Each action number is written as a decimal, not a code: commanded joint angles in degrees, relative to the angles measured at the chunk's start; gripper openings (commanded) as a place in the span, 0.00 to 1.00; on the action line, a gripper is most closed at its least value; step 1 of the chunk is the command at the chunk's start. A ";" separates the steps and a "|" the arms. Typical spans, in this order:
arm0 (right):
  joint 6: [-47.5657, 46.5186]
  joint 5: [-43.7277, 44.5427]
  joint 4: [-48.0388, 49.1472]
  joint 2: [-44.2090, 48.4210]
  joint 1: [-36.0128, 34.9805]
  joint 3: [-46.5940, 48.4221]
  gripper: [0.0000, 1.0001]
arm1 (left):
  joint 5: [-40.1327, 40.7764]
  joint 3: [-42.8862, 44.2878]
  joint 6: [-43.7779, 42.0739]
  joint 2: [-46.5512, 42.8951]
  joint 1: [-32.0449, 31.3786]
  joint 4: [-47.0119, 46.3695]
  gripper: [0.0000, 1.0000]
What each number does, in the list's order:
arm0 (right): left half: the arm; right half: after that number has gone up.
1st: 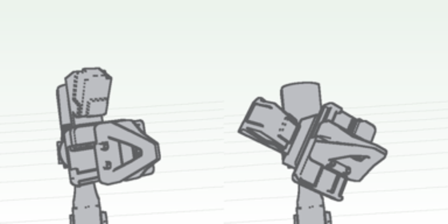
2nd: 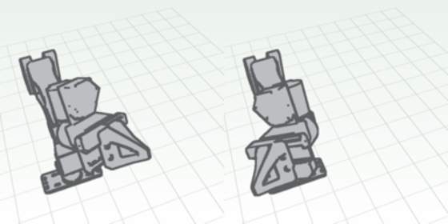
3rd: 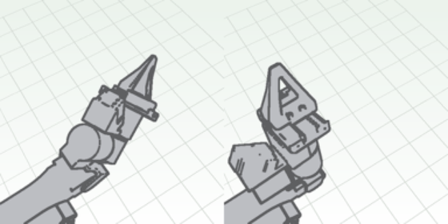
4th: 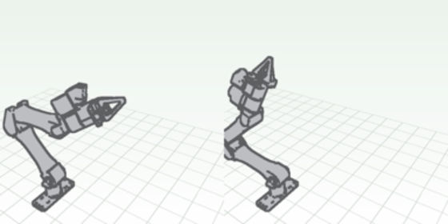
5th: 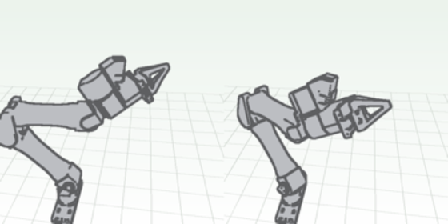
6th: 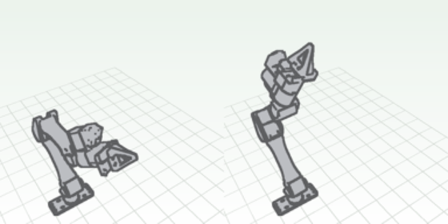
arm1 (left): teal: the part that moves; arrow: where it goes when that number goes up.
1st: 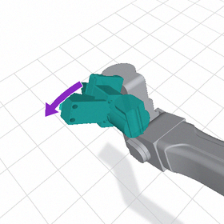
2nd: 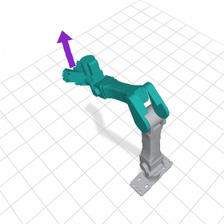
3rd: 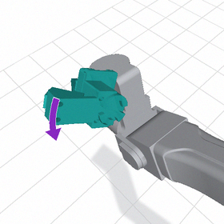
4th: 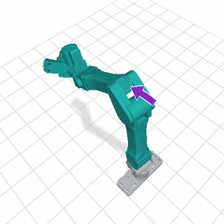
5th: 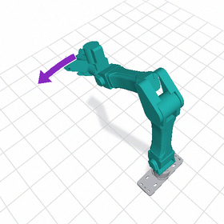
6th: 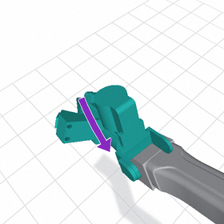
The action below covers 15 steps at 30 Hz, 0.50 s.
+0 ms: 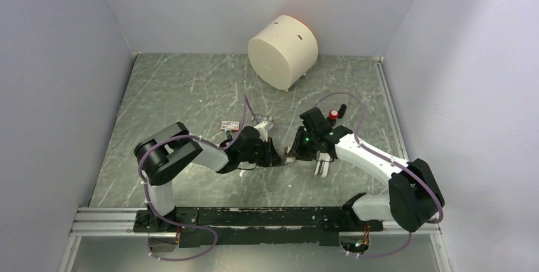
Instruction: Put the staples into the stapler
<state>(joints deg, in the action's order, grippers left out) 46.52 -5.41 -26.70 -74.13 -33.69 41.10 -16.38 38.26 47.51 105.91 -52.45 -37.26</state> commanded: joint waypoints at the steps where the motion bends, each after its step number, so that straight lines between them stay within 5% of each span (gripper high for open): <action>1: -4.06 -0.65 -3.42 -0.22 2.49 4.53 0.18 | 2.36 -0.53 -4.78 0.62 -1.24 3.68 0.05; 15: -13.69 0.61 -4.30 -4.72 9.06 9.33 0.30 | 0.96 -0.53 -7.12 0.76 -1.96 5.54 0.05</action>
<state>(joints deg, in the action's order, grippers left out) 37.71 -7.42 -32.25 -76.95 -26.83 48.01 -15.53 38.50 43.72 105.89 -53.15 -37.21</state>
